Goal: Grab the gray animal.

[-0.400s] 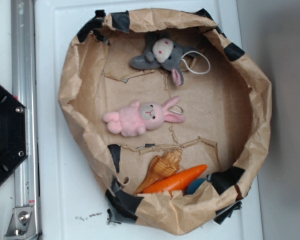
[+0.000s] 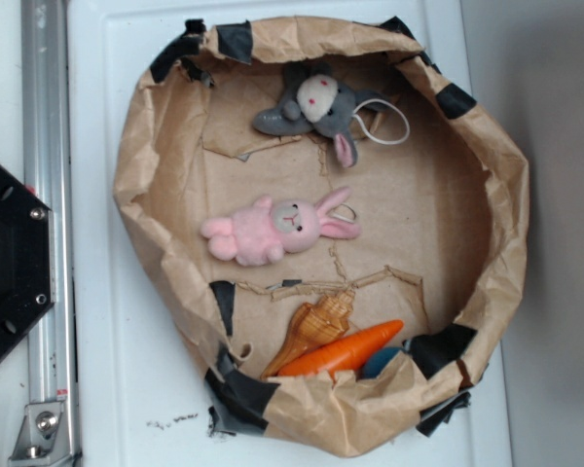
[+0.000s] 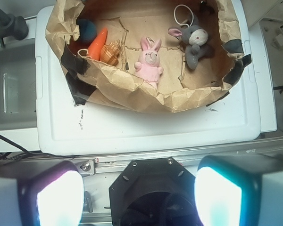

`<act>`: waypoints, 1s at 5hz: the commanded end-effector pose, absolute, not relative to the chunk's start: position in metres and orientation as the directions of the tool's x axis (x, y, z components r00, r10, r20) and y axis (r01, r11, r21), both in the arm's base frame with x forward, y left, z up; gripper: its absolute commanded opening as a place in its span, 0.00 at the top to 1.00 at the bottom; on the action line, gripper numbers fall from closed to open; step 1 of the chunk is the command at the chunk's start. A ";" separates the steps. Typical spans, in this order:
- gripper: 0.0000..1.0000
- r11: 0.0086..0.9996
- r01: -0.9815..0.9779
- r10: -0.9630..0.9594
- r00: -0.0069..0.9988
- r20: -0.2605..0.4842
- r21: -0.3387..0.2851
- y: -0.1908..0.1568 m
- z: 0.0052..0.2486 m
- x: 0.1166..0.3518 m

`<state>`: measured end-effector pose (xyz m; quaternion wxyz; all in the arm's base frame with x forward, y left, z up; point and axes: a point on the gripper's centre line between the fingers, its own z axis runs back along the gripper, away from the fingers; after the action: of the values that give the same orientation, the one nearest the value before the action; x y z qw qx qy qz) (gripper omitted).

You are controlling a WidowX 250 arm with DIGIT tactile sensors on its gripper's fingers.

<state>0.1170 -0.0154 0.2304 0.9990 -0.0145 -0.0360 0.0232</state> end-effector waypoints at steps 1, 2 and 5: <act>0.00 0.976 0.189 -0.211 0.944 0.254 0.108 -0.002 0.164 0.223; 0.00 0.951 0.286 -0.309 0.903 0.298 0.119 0.010 0.143 0.252; 0.00 0.892 0.412 -0.445 0.873 0.200 0.188 0.058 0.079 0.278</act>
<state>0.2669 0.0577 0.0611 0.9675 0.0552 -0.0977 -0.2268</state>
